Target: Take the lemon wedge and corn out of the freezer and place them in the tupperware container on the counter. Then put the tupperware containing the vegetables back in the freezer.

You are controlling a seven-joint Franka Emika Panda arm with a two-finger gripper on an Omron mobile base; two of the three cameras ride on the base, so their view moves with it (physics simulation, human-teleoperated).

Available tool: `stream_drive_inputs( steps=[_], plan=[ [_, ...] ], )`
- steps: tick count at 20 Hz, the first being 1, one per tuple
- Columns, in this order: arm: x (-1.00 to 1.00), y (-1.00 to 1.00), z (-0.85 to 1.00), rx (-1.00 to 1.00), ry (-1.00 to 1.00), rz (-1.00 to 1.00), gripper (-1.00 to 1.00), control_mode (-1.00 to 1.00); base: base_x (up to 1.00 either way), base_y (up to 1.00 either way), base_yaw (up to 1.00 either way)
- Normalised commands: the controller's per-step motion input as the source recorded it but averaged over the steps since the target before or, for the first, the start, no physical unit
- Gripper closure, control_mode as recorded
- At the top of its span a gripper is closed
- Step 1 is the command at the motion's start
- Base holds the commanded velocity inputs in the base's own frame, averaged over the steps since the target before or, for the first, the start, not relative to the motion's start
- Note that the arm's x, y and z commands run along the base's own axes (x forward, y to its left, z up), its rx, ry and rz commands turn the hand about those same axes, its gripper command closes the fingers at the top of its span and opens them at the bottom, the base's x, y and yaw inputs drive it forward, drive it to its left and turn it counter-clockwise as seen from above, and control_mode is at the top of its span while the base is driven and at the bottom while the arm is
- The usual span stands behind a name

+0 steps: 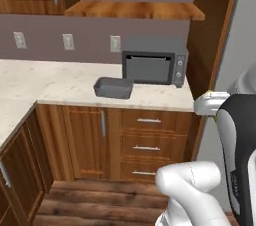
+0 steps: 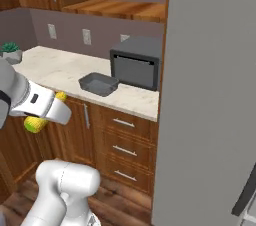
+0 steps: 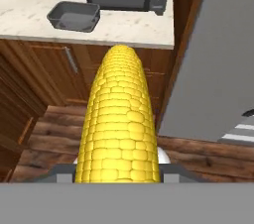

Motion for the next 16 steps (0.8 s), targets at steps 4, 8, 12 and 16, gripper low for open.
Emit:
stream_drive_inputs(
  steps=[4, 8, 12, 16],
  plan=[
    [0.0, 0.0, 0.0, 0.0, 0.0, 0.0, 1.0, 1.0, 0.91, 1.0, -0.13],
    [0.0, 0.0, 0.0, 0.0, 0.0, 0.0, 1.0, 1.0, 1.0, 0.82, -0.17],
    [0.0, 0.0, 0.0, 0.0, 0.0, 0.0, 1.0, 1.0, 0.95, 0.6, -0.2],
    [0.0, 0.0, 0.0, 0.0, 0.0, 0.0, 1.0, 1.0, 0.74, 0.29, -0.23]
  ],
)
